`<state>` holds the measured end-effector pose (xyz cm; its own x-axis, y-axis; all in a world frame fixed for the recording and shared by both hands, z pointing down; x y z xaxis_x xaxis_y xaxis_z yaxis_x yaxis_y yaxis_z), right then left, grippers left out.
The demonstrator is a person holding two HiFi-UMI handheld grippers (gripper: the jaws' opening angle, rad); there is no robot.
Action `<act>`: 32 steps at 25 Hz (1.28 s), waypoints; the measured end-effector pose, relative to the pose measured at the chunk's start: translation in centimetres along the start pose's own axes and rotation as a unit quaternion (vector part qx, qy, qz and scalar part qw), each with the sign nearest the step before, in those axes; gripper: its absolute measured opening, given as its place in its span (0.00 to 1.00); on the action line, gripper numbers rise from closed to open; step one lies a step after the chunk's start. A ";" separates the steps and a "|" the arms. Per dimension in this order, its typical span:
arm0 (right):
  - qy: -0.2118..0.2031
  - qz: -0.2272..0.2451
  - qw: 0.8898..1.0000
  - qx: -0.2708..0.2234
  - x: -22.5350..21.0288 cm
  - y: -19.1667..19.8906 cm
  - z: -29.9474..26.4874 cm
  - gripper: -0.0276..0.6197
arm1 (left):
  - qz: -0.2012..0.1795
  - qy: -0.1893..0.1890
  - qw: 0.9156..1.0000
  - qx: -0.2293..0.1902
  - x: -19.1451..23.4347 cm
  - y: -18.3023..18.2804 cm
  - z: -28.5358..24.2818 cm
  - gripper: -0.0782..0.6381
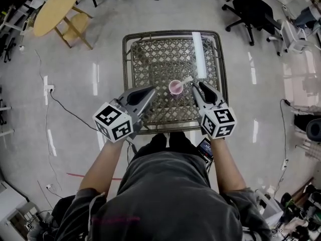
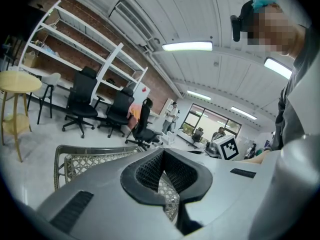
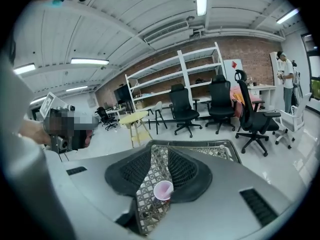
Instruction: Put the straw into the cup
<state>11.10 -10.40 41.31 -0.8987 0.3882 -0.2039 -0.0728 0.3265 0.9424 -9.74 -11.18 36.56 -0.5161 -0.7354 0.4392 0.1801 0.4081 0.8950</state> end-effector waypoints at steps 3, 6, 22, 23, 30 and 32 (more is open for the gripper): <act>-0.004 0.008 1.000 -0.011 0.8 -1.2 0.6 0.19 | -0.004 0.003 1.000 -0.004 -0.4 -0.4 0.2 0.12; -0.009 0.012 1.000 -0.023 1.7 -2.4 1.1 0.15 | -0.009 0.006 1.000 -0.008 -0.7 -0.8 0.3 0.12; -0.034 0.008 0.998 -0.060 4.1 -5.4 2.6 0.07 | -0.021 0.013 1.000 -0.013 -0.9 -1.4 0.9 0.12; -0.035 0.008 0.998 -0.060 4.1 -5.4 2.7 0.07 | -0.021 0.014 1.000 -0.013 -1.0 -1.3 0.9 0.12; -0.038 0.012 0.998 -0.057 4.3 -5.6 2.7 0.06 | -0.019 0.014 1.000 -0.012 -1.1 -1.4 0.7 0.12; -0.039 0.015 0.998 -0.057 4.5 -5.8 2.6 0.06 | -0.018 0.014 1.000 -0.011 -1.0 -1.4 0.7 0.12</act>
<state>8.63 -8.33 34.24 -0.8655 0.4631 -0.1908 -0.0991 0.2150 0.9716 -10.06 -10.68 34.79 -0.4984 -0.7649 0.4081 0.1806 0.3688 0.9118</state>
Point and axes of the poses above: the fingertips, and each gripper's own axes: z backward along the fingers, x to its left, y out of its underside, the point moved 5 cm from there along z, backward along the fingers, and after that the axes turned 11 degrees about -x, right-handed, at the moved point
